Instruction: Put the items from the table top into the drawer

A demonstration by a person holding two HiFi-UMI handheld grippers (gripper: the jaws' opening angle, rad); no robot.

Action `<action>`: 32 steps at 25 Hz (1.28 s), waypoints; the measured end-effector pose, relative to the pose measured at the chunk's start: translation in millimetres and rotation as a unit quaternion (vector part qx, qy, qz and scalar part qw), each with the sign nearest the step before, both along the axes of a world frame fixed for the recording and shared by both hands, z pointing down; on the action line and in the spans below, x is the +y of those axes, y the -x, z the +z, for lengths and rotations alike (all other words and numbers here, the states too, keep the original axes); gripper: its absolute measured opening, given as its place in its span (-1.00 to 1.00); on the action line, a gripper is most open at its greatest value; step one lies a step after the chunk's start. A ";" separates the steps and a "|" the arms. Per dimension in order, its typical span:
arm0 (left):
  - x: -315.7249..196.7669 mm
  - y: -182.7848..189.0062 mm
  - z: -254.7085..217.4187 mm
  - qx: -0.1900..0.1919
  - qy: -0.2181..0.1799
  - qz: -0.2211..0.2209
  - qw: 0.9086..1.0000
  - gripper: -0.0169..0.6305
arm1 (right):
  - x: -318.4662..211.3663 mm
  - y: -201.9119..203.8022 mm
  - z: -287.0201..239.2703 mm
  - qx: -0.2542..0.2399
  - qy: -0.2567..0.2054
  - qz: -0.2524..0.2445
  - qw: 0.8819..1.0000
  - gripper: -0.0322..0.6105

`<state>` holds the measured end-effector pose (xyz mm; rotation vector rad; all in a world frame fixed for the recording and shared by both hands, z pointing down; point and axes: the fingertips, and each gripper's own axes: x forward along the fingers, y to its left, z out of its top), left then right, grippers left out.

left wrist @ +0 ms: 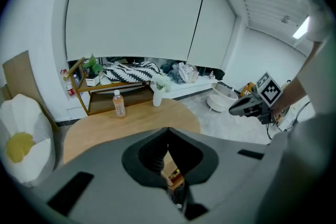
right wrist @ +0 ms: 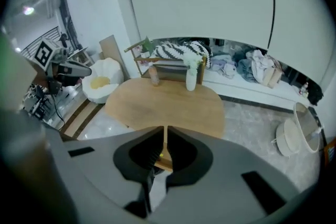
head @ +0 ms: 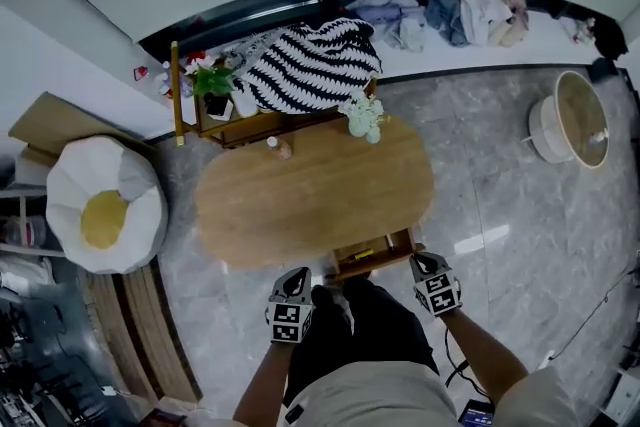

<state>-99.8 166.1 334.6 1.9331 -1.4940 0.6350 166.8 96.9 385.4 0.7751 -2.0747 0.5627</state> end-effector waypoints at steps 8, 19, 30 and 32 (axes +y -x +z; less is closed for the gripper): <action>49.5 47.2 -82.7 -0.009 -0.091 -0.045 0.995 -0.89 | 28.0 48.3 -88.3 -0.031 -0.092 -0.053 0.994 -0.83; 155.2 72.3 -117.6 -0.015 -0.127 -0.044 0.991 -0.89 | 105.1 76.8 -145.6 -0.070 -0.136 -0.043 0.987 -0.84; 213.5 74.9 -159.4 -0.042 -0.169 -0.001 0.985 -0.89 | 164.5 45.6 -206.8 -0.082 -0.202 -0.006 0.976 -0.84; 215.4 70.4 -172.1 -0.050 -0.178 0.012 0.983 -0.89 | 173.0 34.5 -218.9 -0.083 -0.211 0.000 0.974 -0.84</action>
